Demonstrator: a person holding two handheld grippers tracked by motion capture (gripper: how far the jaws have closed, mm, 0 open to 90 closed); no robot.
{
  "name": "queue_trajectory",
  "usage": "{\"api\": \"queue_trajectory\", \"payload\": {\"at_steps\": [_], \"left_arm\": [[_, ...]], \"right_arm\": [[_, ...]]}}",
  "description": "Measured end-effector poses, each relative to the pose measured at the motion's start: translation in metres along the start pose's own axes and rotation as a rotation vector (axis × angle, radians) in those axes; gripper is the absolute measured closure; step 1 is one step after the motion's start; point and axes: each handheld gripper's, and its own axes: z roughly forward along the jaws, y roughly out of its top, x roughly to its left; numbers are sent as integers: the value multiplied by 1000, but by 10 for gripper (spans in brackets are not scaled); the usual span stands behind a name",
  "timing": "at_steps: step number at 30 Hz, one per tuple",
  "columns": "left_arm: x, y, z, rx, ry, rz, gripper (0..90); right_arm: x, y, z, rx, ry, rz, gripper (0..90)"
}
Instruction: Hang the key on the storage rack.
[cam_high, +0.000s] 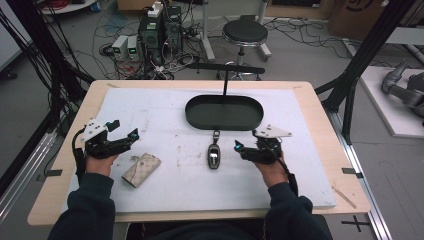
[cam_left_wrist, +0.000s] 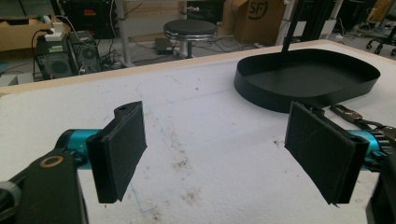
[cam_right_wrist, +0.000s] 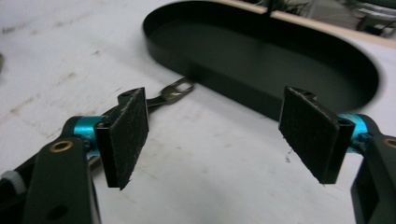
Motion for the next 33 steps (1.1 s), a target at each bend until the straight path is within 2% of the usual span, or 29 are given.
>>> {"api": "queue_trajectory", "payload": {"at_steps": [4, 5, 6, 9, 13, 15, 16, 18, 19, 20, 22, 25, 29, 32, 33], "left_arm": [[1, 0, 0, 0, 2, -9, 204], [1, 0, 0, 0, 2, -9, 204], [1, 0, 0, 1, 2, -9, 204], [1, -1, 0, 9, 1, -6, 206], [2, -1, 1, 10, 5, -10, 207], [3, -1, 0, 11, 8, -13, 208], [4, -1, 0, 12, 8, -19, 208], [4, -1, 0, 10, 9, -25, 209], [4, -1, 0, 13, 10, -23, 209], [4, -2, 1, 13, 10, -24, 210], [4, -2, 0, 16, 11, -22, 210], [5, -1, 0, 17, 11, -22, 210], [5, -2, 1, 19, 12, -23, 210], [4, -2, 1, 20, 12, -21, 211], [4, -2, 1, 21, 12, -22, 211]], "right_arm": [[23, 3, 23, 39, 43, -25, 221], [36, 3, 33, 59, 66, -32, 221], [36, 3, 33, 59, 66, -32, 221], [53, 3, 48, 95, 97, -18, 221], [68, 2, 64, 157, 84, -62, 222], [72, 1, 70, 203, 61, -95, 256], [73, 0, 71, 224, 37, -116, 258], [70, 1, 70, 234, 41, -115, 274], [68, 2, 68, 242, 42, -115, 317], [65, 2, 67, 250, 59, -124, 375], [61, 2, 64, 267, 77, -123, 420], [52, 1, 58, 294, 101, -156, 488], [39, -3, 50, 332, 102, -186, 496], [34, -4, 48, 330, 126, -207, 491], [33, -3, 49, 314, 133, -206, 445]]}}
